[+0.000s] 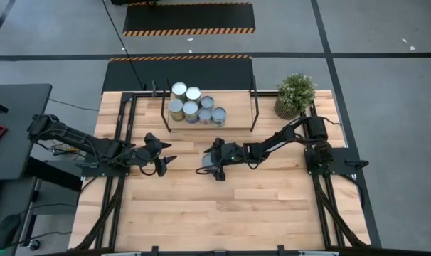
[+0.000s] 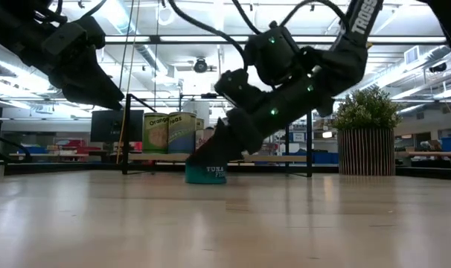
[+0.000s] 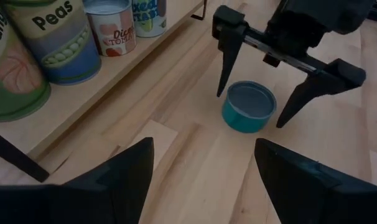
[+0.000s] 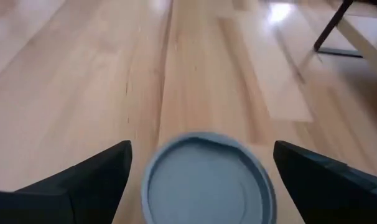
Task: Pick and place cans onto a shelf
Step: Put the canned tuna on the shelf
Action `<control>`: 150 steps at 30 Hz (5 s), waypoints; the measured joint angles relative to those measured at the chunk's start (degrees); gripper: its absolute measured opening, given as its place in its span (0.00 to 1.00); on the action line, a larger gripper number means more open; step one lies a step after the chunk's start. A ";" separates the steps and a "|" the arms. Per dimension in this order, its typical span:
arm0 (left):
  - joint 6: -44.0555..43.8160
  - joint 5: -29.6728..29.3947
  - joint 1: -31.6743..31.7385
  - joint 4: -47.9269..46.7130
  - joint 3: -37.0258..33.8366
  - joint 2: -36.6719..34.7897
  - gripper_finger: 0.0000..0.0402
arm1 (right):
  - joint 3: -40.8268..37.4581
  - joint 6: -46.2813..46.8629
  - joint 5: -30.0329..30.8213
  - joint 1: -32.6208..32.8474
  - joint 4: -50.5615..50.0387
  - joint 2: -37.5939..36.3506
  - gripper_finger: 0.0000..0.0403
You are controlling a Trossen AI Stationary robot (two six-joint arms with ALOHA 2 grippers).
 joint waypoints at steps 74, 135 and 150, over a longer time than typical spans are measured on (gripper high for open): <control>0.96 1.14 -0.09 -0.39 0.00 0.00 0.71 | 30.40 13.47 17.29 -30.15 -47.38 -6.07 0.76; 3.21 -2.07 0.00 0.47 0.00 0.00 0.71 | 33.53 15.71 4.18 -34.82 -55.13 -6.09 0.76; 5.90 -2.07 0.00 0.51 0.00 0.00 0.71 | 27.85 10.93 1.51 -34.51 -54.94 -6.12 0.76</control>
